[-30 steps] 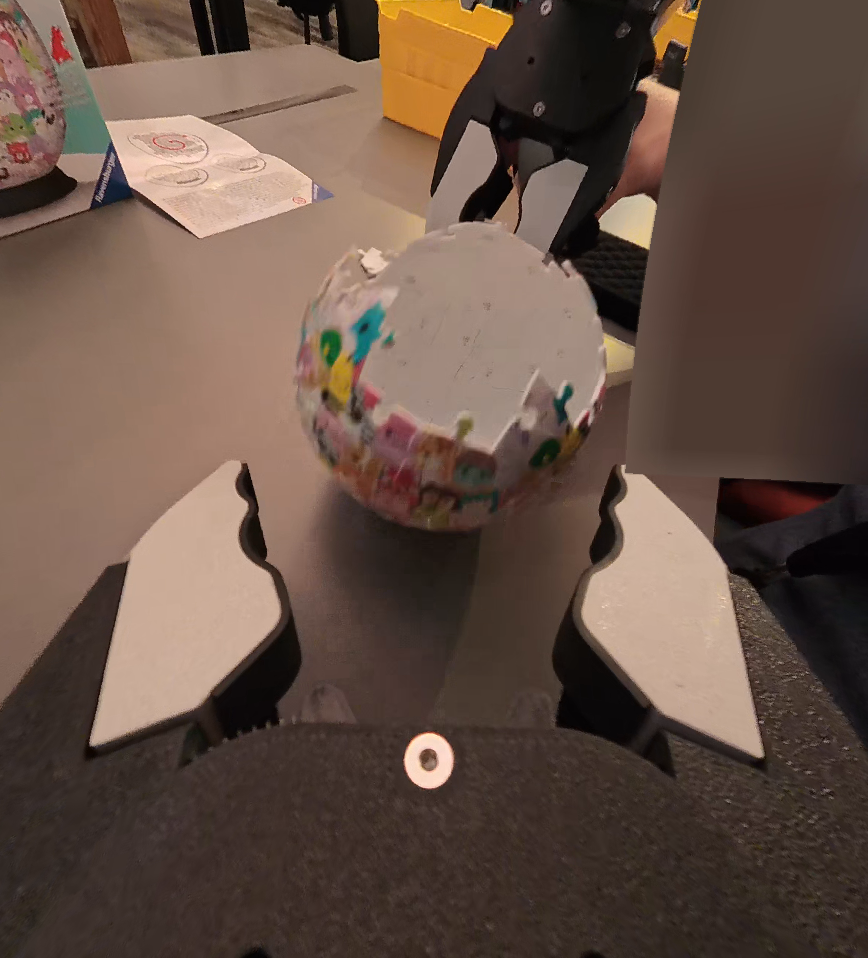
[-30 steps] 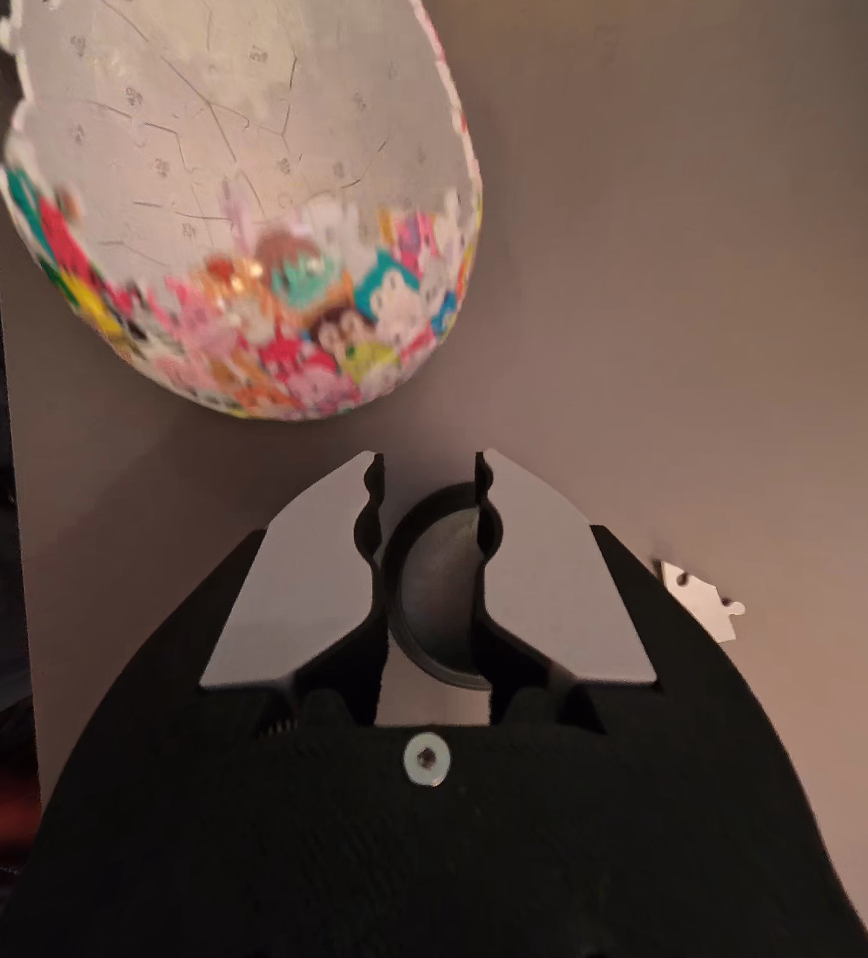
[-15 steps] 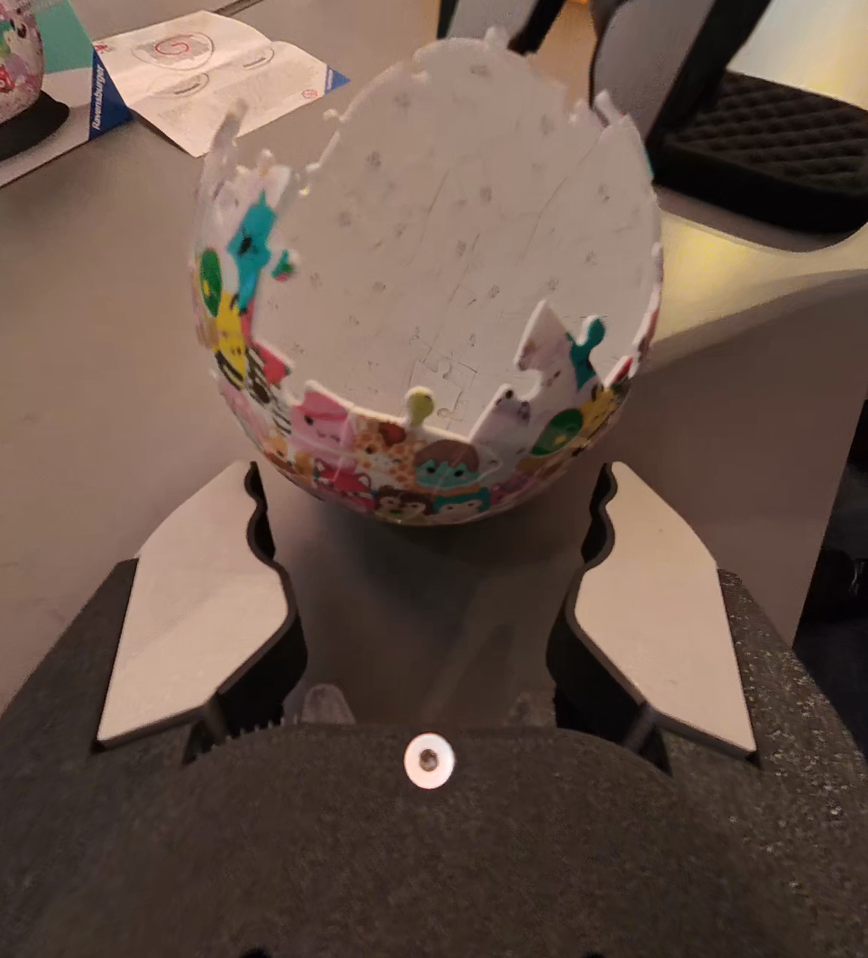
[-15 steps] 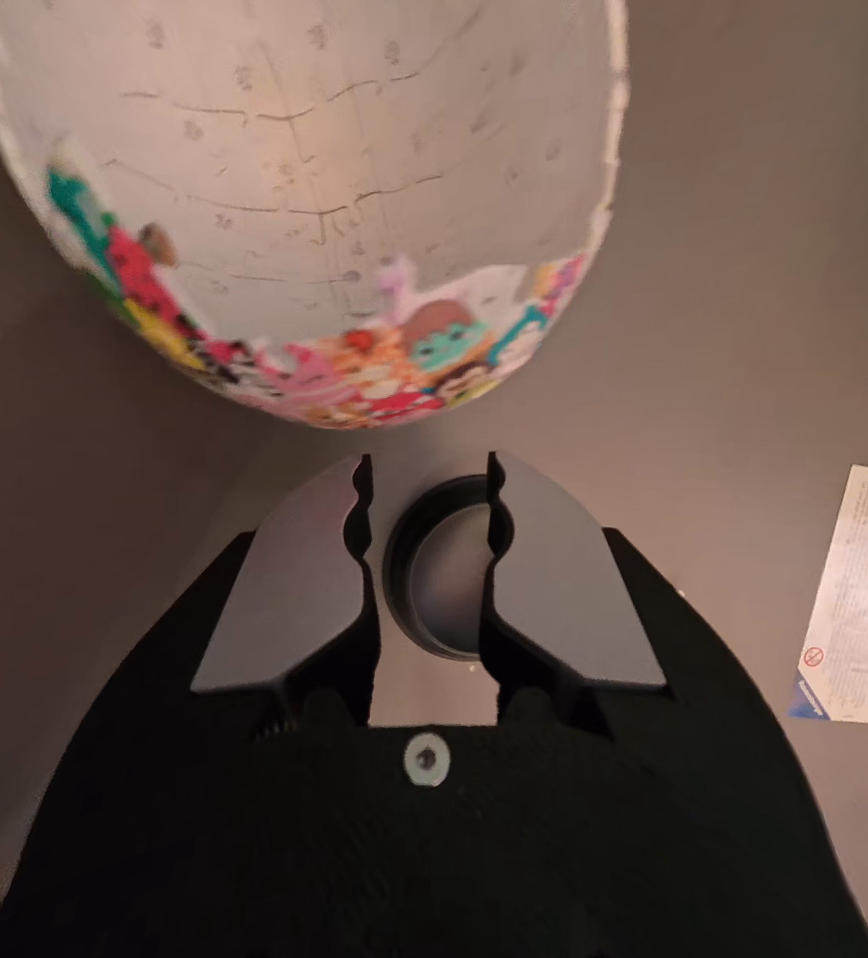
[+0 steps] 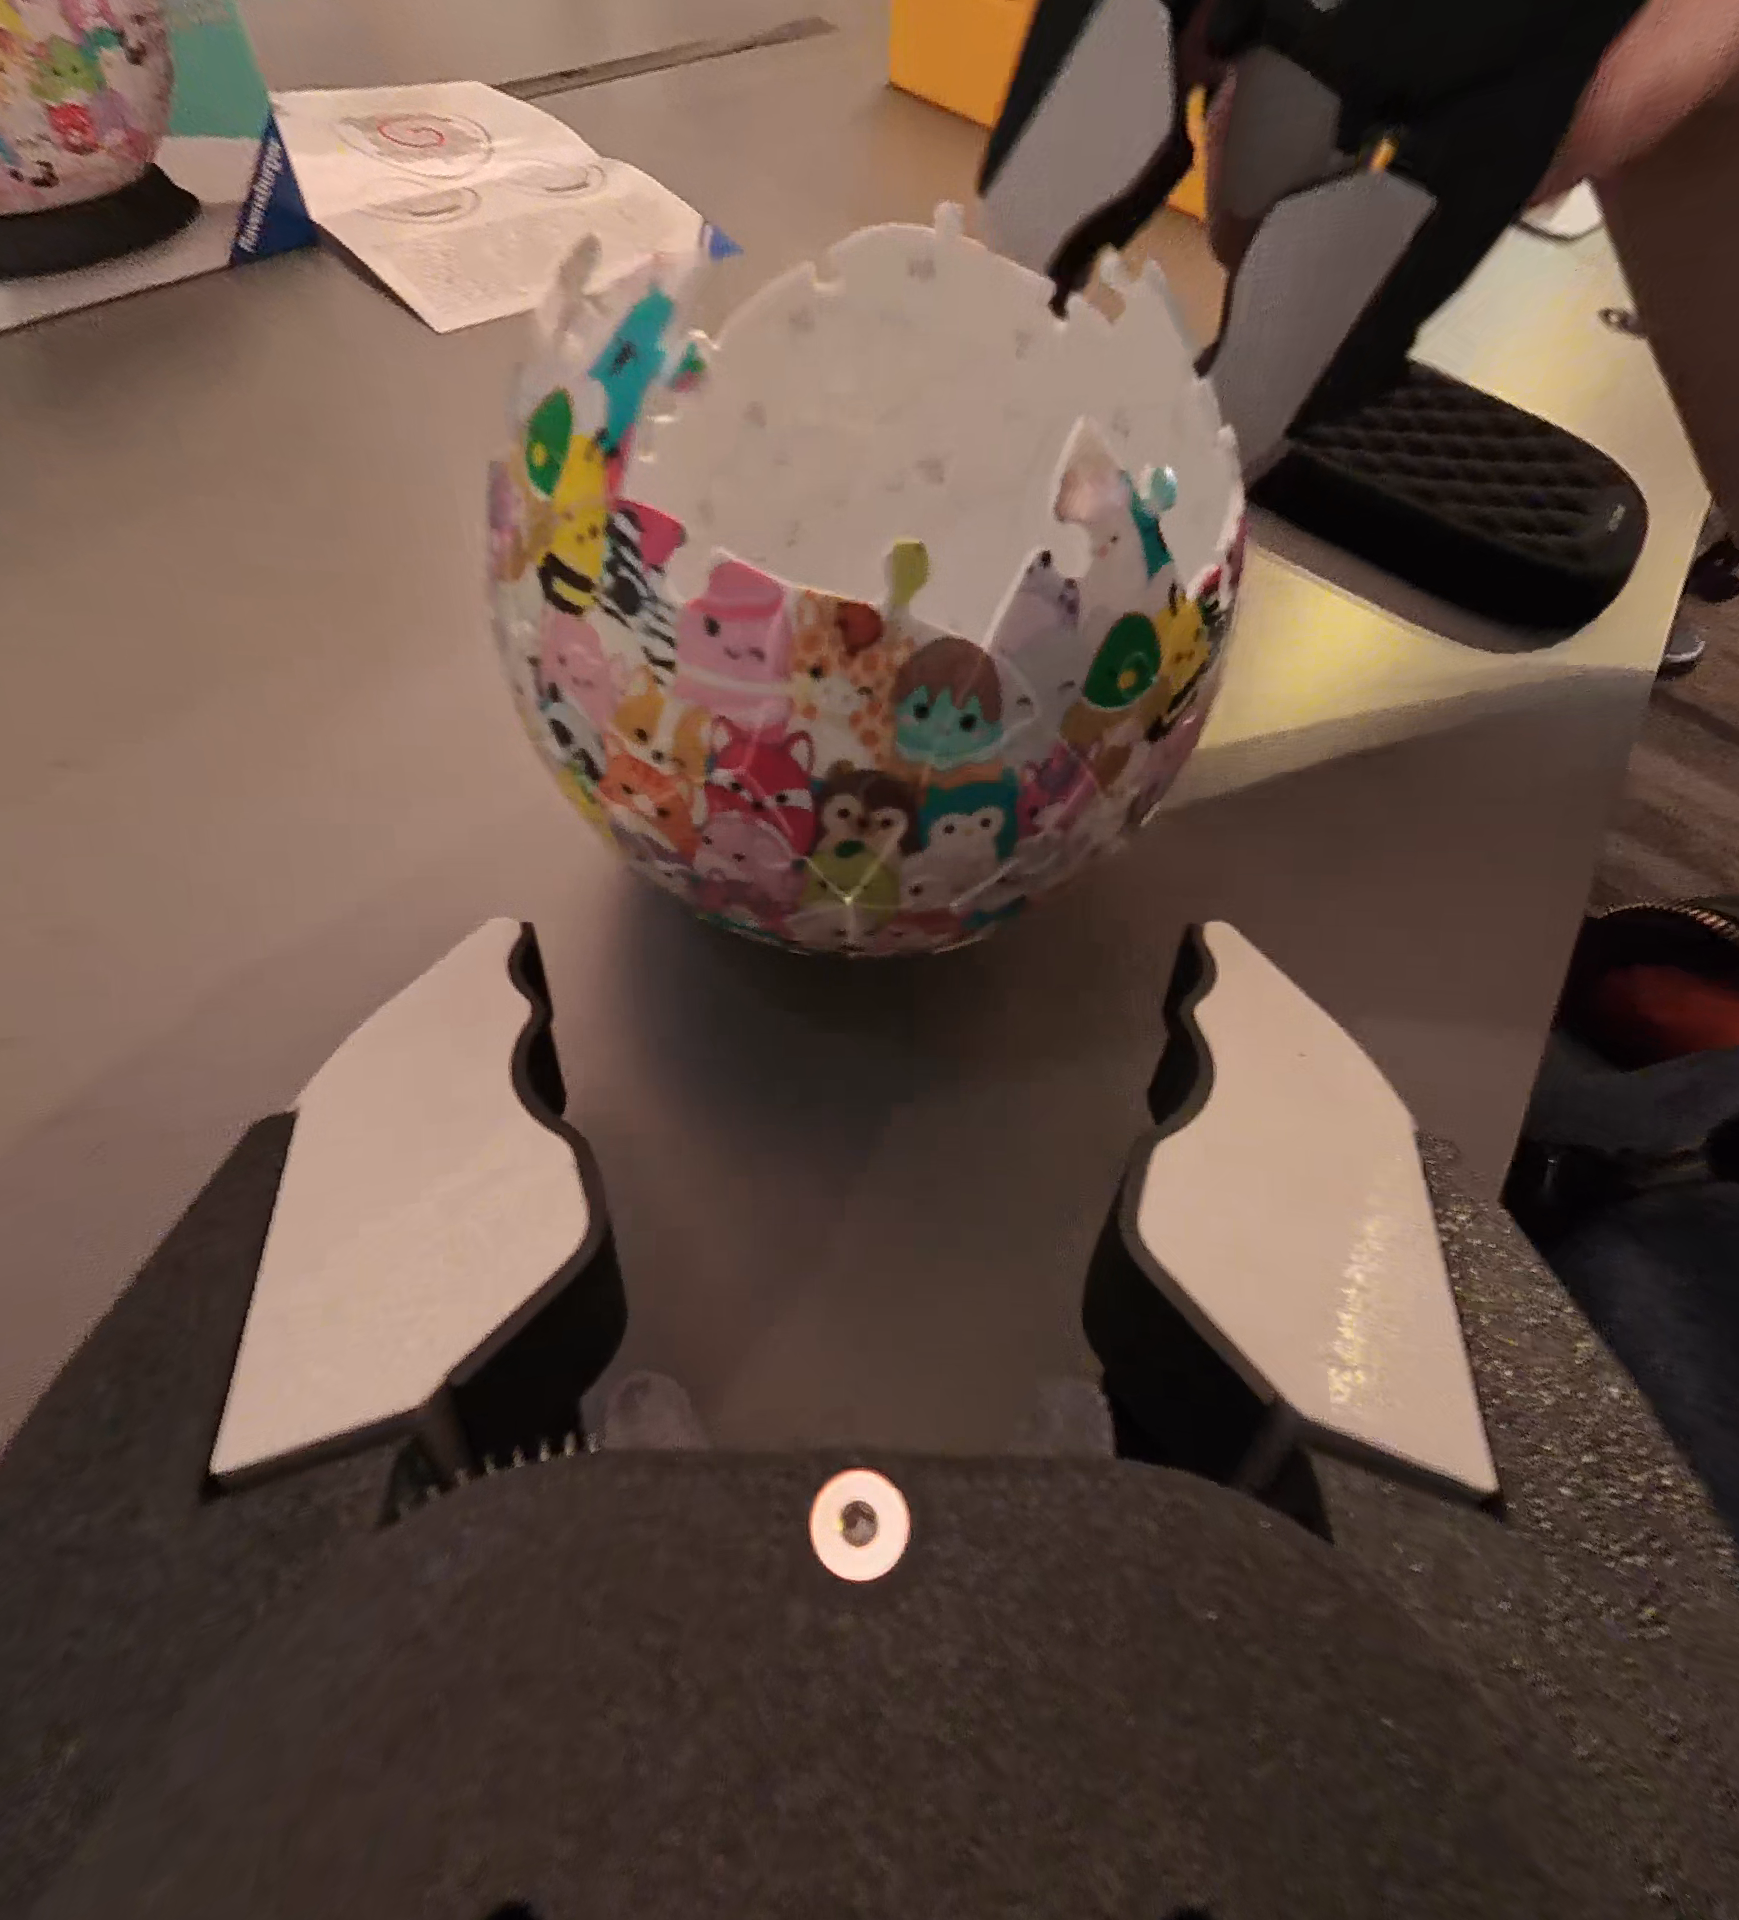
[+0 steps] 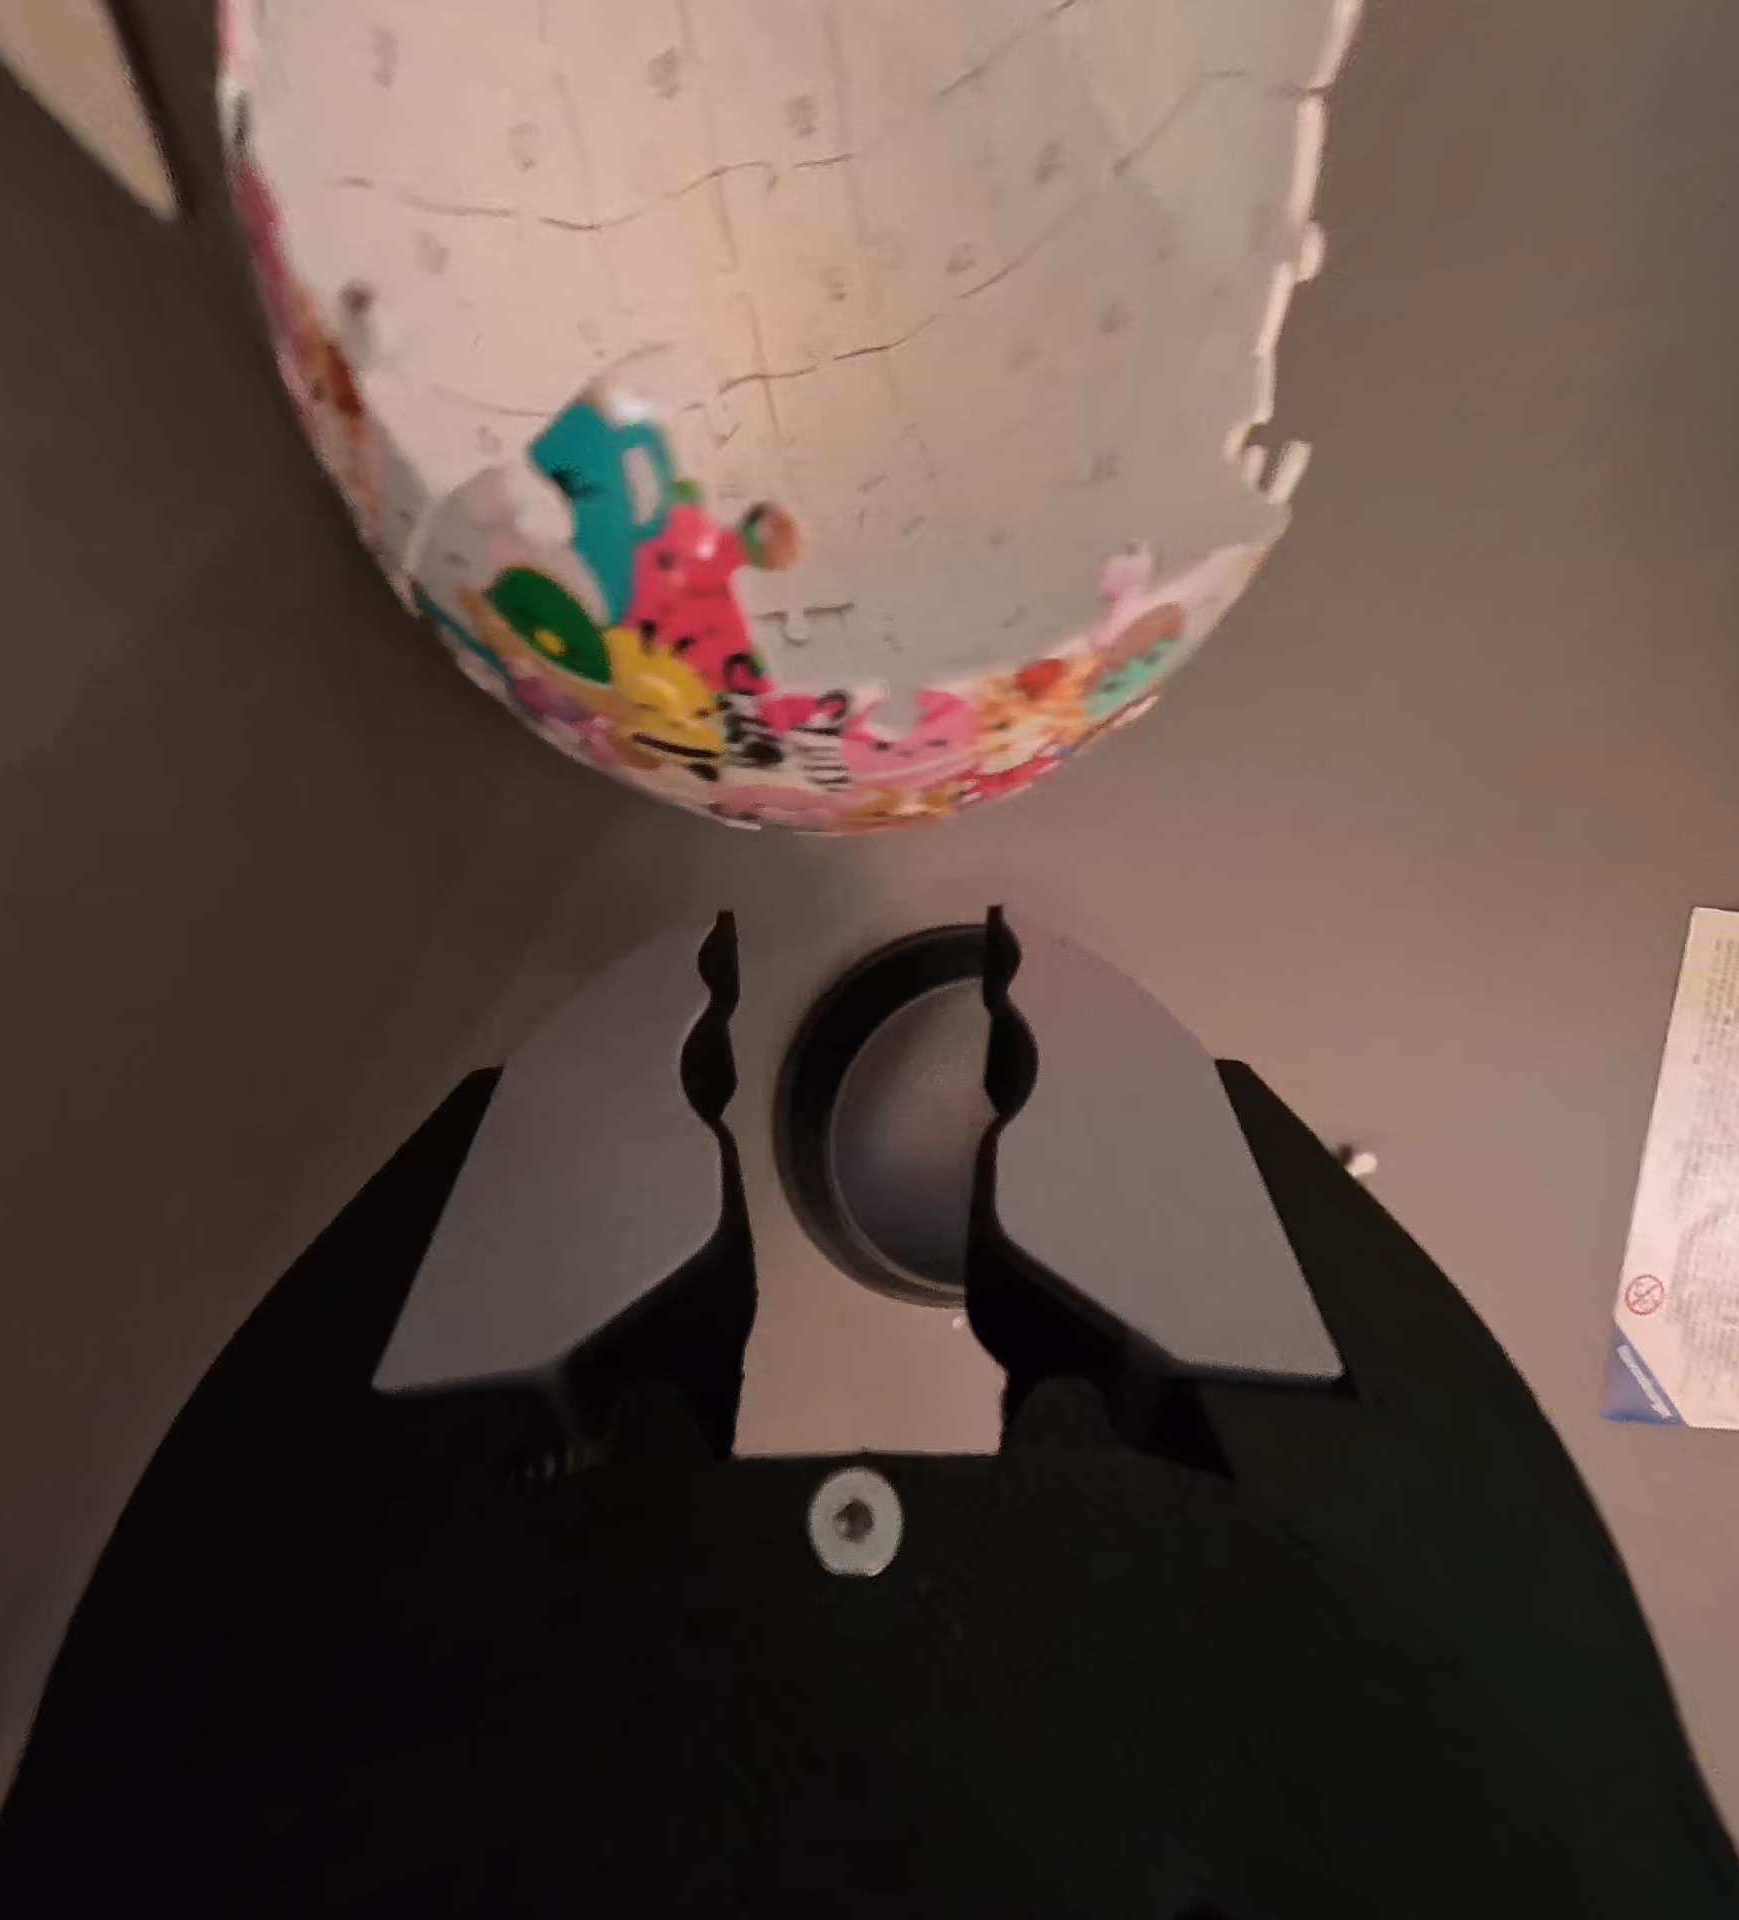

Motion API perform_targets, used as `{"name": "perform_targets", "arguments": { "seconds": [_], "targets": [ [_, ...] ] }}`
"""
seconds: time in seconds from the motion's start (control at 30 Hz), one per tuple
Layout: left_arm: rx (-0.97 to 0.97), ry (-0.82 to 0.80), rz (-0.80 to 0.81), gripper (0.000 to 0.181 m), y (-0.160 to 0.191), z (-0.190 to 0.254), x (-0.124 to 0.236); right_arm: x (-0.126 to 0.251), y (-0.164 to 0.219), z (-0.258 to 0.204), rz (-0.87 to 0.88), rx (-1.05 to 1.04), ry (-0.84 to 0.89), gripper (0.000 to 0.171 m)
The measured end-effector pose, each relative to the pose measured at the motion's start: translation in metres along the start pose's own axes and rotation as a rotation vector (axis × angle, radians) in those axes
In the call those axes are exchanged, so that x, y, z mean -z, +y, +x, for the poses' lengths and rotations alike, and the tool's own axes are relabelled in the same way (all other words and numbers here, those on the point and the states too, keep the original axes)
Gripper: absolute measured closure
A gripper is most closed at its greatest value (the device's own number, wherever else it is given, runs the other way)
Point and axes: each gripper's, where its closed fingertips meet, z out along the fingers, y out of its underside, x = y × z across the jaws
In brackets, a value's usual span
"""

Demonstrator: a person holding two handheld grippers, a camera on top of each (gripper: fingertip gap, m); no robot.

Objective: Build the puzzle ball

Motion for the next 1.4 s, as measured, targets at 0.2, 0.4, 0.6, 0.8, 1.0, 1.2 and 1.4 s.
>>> {"name": "perform_targets", "arguments": {
  "seconds": [0.2, 0.4, 0.6, 0.8, 1.0, 1.2, 1.4],
  "targets": [
    [-0.051, -0.019, 0.023, 0.075, -0.008, 0.009, -0.011, -0.003, -0.01, 0.001, 0.075, 0.066, 0.016, 0.118],
    [-0.1, 0.024, 0.041, 0.073, -0.015, 0.014, -0.011, -0.002, -0.014, -0.012, 0.104, 0.092, -0.019, 0.119],
    [-0.164, 0.041, 0.021, 0.063, -0.017, 0.009, -0.014, 0.001, -0.013, -0.024, 0.121, 0.064, -0.055, 0.119],
    [-0.155, 0.021, 0.001, 0.058, -0.006, 0.005, -0.009, 0.006, -0.01, -0.014, 0.117, 0.057, -0.005, 0.117],
    [-0.194, -0.108, -0.012, 0.056, -0.006, 0.008, -0.009, 0.003, -0.021, 0.008, 0.131, 0.1, 0.039, 0.113],
    [-0.23, -0.097, 0.021, 0.052, -0.015, 0.015, -0.014, 0.0, -0.018, -0.002, 0.094, 0.137, 0.004, 0.114],
    [-0.222, -0.049, 0.017, 0.051, -0.022, 0.007, -0.022, 0.004, -0.011, -0.017, 0.08, 0.067, -0.034, 0.114]
  ]
}}
